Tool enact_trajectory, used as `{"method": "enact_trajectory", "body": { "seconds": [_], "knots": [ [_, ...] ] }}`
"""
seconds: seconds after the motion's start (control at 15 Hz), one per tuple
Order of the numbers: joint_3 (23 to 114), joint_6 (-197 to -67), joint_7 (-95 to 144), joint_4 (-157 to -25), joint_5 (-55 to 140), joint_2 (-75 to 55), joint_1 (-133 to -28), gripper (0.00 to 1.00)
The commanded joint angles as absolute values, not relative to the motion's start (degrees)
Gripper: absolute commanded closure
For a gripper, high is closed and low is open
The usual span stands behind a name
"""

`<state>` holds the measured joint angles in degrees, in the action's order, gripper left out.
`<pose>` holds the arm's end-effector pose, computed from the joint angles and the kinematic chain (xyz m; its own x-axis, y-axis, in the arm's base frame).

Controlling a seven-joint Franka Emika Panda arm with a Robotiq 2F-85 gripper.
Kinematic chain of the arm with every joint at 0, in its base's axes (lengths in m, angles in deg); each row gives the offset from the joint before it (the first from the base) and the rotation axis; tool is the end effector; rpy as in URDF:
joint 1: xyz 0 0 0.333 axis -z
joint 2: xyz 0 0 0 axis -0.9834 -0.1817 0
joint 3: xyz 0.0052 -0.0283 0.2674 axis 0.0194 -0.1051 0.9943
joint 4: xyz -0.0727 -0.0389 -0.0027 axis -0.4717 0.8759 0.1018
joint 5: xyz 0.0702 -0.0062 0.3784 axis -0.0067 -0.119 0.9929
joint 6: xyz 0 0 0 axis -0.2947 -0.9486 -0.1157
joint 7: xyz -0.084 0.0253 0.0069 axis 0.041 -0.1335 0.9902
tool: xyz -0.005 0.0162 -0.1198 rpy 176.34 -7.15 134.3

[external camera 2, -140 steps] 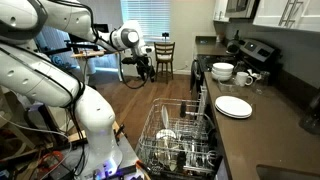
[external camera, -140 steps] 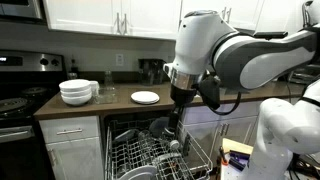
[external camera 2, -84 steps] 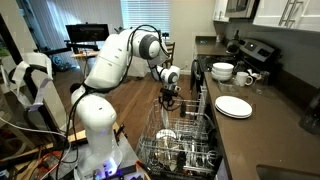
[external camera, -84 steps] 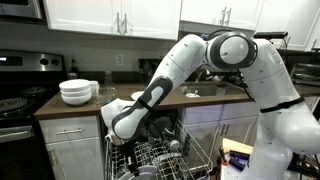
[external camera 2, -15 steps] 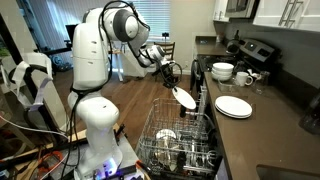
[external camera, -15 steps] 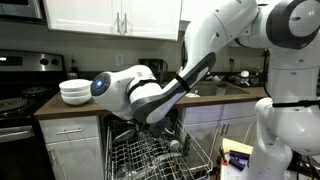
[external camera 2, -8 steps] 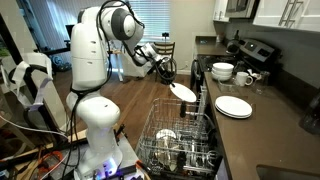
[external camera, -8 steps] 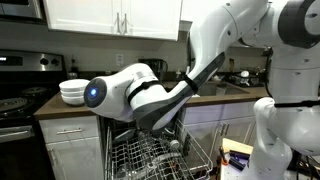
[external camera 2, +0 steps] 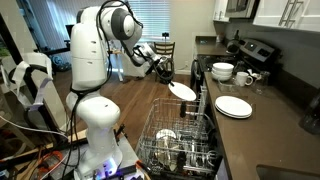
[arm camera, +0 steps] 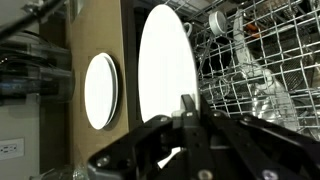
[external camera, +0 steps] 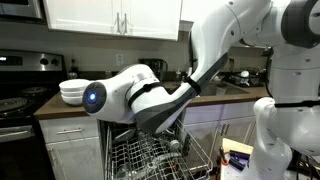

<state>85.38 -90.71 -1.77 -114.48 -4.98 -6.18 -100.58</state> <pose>0.4739 0.2138 0.2902 0.9327 0.2944 -0.2085 0.3381 -0.5115 0.7900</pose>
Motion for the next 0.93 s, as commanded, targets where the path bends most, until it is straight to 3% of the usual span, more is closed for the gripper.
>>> {"method": "enact_trajectory", "body": {
  "seconds": [0.0,0.87],
  "knots": [
    [85.9,-89.8,-2.7,-114.2,-5.5,-6.4,-100.2,0.93],
    [84.0,-88.2,-6.5,-115.5,-13.8,-3.5,-97.8,0.93]
  ]
}}
